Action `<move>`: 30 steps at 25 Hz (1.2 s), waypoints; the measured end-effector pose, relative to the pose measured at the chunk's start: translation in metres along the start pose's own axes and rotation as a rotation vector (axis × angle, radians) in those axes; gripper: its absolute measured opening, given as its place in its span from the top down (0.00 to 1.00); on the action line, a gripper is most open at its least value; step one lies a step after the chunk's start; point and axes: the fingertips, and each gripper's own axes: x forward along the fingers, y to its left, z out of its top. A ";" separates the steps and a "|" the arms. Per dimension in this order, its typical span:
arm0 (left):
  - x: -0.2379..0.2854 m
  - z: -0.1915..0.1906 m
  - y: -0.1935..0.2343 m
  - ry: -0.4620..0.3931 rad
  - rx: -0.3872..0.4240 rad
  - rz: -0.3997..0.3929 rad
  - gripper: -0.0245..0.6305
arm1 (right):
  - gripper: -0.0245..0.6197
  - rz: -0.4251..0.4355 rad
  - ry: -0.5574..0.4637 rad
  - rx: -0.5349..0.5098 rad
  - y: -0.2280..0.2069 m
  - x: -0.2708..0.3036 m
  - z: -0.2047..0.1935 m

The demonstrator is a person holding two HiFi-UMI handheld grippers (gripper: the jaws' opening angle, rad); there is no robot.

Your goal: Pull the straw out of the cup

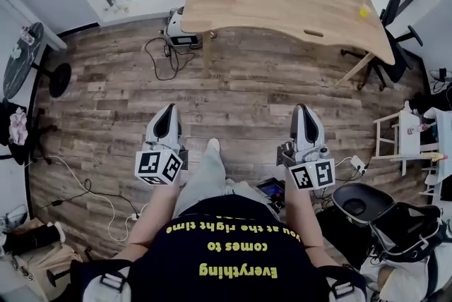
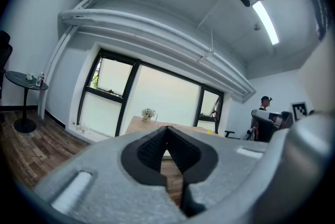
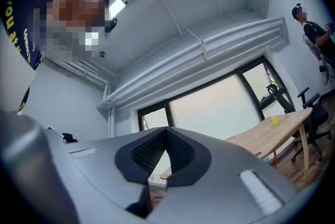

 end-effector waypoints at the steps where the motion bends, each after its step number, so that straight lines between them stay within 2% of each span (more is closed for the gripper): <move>1: 0.010 0.002 0.004 0.001 -0.002 -0.006 0.96 | 0.95 -0.002 0.002 0.000 -0.003 0.009 -0.001; 15: 0.126 0.033 0.062 0.007 0.031 -0.058 0.96 | 0.95 -0.039 0.014 -0.002 -0.028 0.111 -0.019; 30: 0.193 0.048 0.113 0.016 0.038 -0.084 0.96 | 0.95 -0.043 0.021 0.014 -0.039 0.203 -0.042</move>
